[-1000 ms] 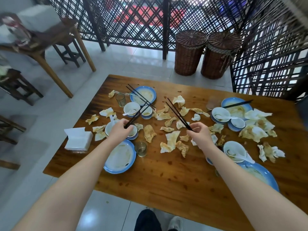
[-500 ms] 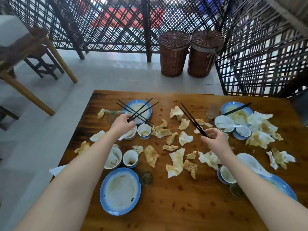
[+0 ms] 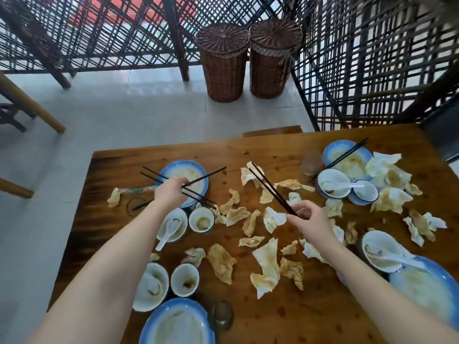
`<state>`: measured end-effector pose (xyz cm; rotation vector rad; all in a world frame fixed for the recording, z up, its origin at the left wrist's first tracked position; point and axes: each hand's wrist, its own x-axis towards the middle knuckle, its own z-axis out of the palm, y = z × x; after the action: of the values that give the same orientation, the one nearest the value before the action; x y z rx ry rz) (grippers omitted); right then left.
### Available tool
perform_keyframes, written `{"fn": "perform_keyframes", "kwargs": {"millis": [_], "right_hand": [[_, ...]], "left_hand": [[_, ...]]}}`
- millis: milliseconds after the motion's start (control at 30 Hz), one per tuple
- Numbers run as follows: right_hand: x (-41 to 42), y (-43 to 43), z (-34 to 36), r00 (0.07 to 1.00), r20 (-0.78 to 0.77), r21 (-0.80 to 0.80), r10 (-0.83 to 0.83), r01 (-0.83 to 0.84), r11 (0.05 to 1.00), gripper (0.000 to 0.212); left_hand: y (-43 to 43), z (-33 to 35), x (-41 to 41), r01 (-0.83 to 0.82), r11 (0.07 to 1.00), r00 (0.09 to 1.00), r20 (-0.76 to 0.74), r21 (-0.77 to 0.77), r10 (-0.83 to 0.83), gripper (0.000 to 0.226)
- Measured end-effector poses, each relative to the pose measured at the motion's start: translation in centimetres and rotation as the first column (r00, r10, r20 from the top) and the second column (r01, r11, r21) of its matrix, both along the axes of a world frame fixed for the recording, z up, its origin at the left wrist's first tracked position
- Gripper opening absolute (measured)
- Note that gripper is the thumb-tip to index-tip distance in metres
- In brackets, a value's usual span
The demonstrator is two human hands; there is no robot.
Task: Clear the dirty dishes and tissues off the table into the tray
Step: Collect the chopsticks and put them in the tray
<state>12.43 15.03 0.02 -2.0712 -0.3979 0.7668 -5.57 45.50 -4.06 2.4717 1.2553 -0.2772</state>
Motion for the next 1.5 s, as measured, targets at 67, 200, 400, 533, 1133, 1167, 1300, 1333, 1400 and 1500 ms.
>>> {"fn": "perform_keyframes", "kwargs": {"millis": [67,200,400,533,1133,1167,1300,1333,1400,1500], "right_hand": [[0.0,0.0,-0.3,1.0,-0.007,-0.006,-0.001,0.001,1.0,0.017],[0.3,-0.3,-0.8,0.999,-0.037,0.002,-0.033,0.033,0.999,0.016],[0.3,-1.5,-0.9,0.997,-0.041,-0.008,-0.071,0.071,0.997,0.016],[0.1,-2.2,-0.6,0.996,-0.02,-0.009,-0.084,0.083,0.996,0.016],[-1.8,-6.0,2.6,0.99,0.043,0.052,-0.135,0.133,0.99,0.017],[-1.7,-6.4,2.7,0.99,0.045,0.06,-0.13,0.128,0.99,0.018],[-1.2,-8.7,3.0,0.993,0.017,0.086,-0.119,0.117,0.989,0.016],[-1.1,-9.4,3.1,0.993,0.009,0.096,-0.117,0.115,0.989,0.017],[-0.9,-11.0,3.7,0.994,0.004,0.121,-0.11,0.109,0.987,0.017],[-0.4,-14.0,4.7,0.995,0.042,0.162,-0.094,0.086,0.983,0.018]], "left_hand": [[0.3,-1.0,0.4,0.02,1.0,0.999,-0.027,0.011,-0.02,0.05],[0.5,-1.9,0.9,0.042,0.999,0.998,-0.04,0.028,-0.041,0.034],[0.5,-1.8,1.1,0.035,0.999,0.999,0.01,0.033,-0.035,0.012],[0.6,-0.6,1.2,0.045,0.995,0.993,0.104,0.093,-0.054,0.011],[-4.4,11.0,1.5,-0.102,0.988,0.795,0.606,0.113,0.013,0.017],[-5.0,11.5,1.6,-0.095,0.99,0.789,0.614,0.108,0.008,0.017],[-7.9,13.0,2.3,-0.115,0.993,0.766,0.636,-0.006,0.092,0.021],[-8.8,13.2,2.5,-0.124,0.991,0.758,0.64,-0.048,0.126,0.021],[-10.7,13.5,2.9,-0.139,0.982,0.75,0.634,-0.124,0.186,0.023],[-14.2,13.8,3.5,-0.144,0.974,0.756,0.616,-0.176,0.223,0.022]]}}
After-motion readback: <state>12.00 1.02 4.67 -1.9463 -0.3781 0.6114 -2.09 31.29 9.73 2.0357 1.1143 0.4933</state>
